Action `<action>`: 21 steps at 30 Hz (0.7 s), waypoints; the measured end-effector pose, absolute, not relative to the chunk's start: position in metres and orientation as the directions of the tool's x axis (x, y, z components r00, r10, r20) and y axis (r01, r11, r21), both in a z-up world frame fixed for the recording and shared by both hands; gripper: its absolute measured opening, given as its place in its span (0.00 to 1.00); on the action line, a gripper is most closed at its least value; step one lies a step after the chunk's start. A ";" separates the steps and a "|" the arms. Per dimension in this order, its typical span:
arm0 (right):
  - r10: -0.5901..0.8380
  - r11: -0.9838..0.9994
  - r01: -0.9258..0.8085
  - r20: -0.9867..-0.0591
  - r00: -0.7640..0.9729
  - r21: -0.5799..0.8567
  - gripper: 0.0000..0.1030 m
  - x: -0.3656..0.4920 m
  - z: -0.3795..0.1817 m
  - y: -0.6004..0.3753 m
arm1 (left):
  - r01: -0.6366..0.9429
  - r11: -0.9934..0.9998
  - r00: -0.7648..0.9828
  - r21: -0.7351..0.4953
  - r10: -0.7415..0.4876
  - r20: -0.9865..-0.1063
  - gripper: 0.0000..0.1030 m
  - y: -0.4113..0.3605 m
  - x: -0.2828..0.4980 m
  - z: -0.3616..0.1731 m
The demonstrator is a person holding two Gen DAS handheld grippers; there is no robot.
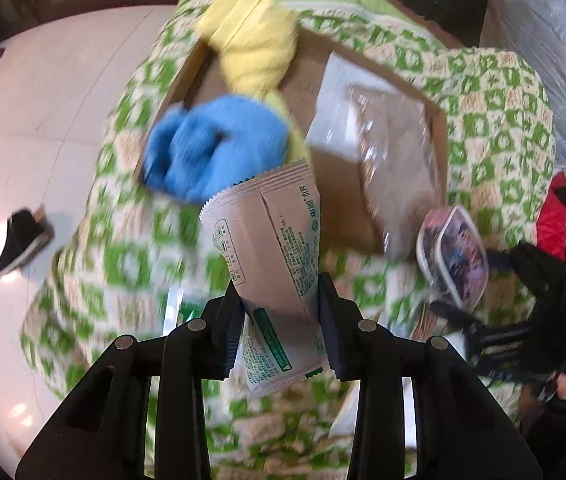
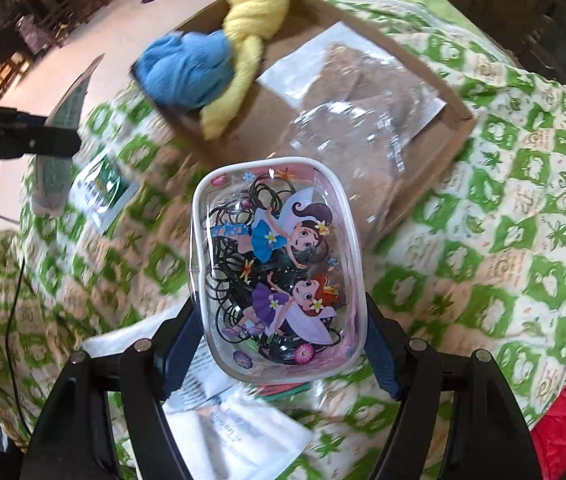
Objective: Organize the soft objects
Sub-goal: 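Lift the pink pouch and white sachet and carry both over the cardboard tray, then release the white sachet and pink pouch into the tray with both grippers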
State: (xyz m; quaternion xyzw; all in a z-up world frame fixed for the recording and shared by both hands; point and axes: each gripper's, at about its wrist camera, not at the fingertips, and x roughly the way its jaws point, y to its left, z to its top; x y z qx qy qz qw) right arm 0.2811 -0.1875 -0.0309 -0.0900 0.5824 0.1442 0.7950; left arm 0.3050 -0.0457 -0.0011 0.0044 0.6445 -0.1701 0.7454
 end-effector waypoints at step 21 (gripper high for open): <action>0.203 0.934 -0.342 -0.944 0.260 0.107 0.73 0.350 -0.040 -0.162 | 0.302 0.933 0.106 -0.195 -0.236 -0.966 0.39 -0.135 0.444 -0.033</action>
